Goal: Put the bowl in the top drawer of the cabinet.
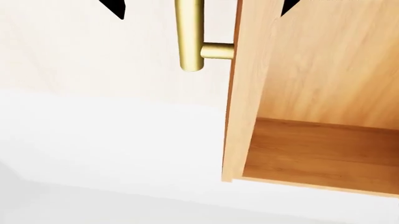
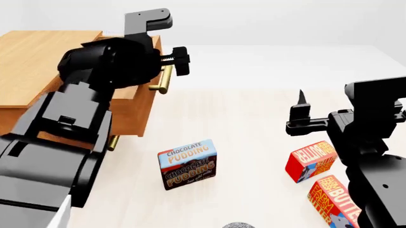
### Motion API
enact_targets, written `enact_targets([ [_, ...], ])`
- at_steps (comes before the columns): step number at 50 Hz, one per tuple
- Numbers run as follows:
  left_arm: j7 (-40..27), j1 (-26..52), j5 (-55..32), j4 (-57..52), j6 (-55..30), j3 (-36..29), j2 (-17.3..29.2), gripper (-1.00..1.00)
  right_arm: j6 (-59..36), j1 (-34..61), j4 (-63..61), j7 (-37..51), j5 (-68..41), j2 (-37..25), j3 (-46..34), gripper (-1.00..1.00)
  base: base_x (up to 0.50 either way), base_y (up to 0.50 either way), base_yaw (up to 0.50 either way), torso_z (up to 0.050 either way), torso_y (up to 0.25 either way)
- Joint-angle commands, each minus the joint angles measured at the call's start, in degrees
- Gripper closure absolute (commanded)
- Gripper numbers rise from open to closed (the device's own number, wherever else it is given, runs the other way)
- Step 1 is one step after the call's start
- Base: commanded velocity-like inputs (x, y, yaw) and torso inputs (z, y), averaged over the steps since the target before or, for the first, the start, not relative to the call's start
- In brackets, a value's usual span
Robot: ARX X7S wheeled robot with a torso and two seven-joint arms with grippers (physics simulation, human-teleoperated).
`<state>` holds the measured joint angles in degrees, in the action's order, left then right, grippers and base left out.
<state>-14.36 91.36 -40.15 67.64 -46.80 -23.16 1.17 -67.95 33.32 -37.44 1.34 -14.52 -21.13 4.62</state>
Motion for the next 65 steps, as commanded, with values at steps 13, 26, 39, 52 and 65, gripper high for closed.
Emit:
enact_targets([
  [13, -9.7, -7.8, -17.4, -18.5, -7.9, -0.6, 0.3, -1.00, 0.9, -3.7, -1.3, -1.0, -1.5, -0.5, 3.7, -1.00, 0.00, 0.00, 0.00, 0.000, 0.000],
  [26, -11.8, -9.4, -22.9, -20.5, -6.8, -3.8, -0.8, -1.00, 3.7, -5.9, 0.3, -1.6, -1.7, -0.2, 4.4, -1.00, 0.00, 0.00, 0.00, 0.000, 0.000],
  [39, -18.9, -11.0, -31.1, -28.1, -8.0, -4.1, -0.3, -1.00, 4.4, -6.5, 1.0, -1.7, -2.1, 0.0, 4.3, -1.00, 0.00, 0.00, 0.00, 0.000, 0.000],
  [52, -25.3, -12.7, -37.0, -36.8, -8.7, -3.2, 0.4, -1.00, 5.7, -7.7, 1.4, -1.8, -2.2, -0.1, 4.5, -1.00, 0.00, 0.00, 0.00, 0.000, 0.000],
  [65, -31.9, -10.7, -43.5, -47.0, -11.1, -0.4, 3.4, -1.00, 6.0, -7.7, 2.1, -0.9, -1.5, 0.2, 2.5, -1.00, 0.00, 0.00, 0.00, 0.000, 0.002],
])
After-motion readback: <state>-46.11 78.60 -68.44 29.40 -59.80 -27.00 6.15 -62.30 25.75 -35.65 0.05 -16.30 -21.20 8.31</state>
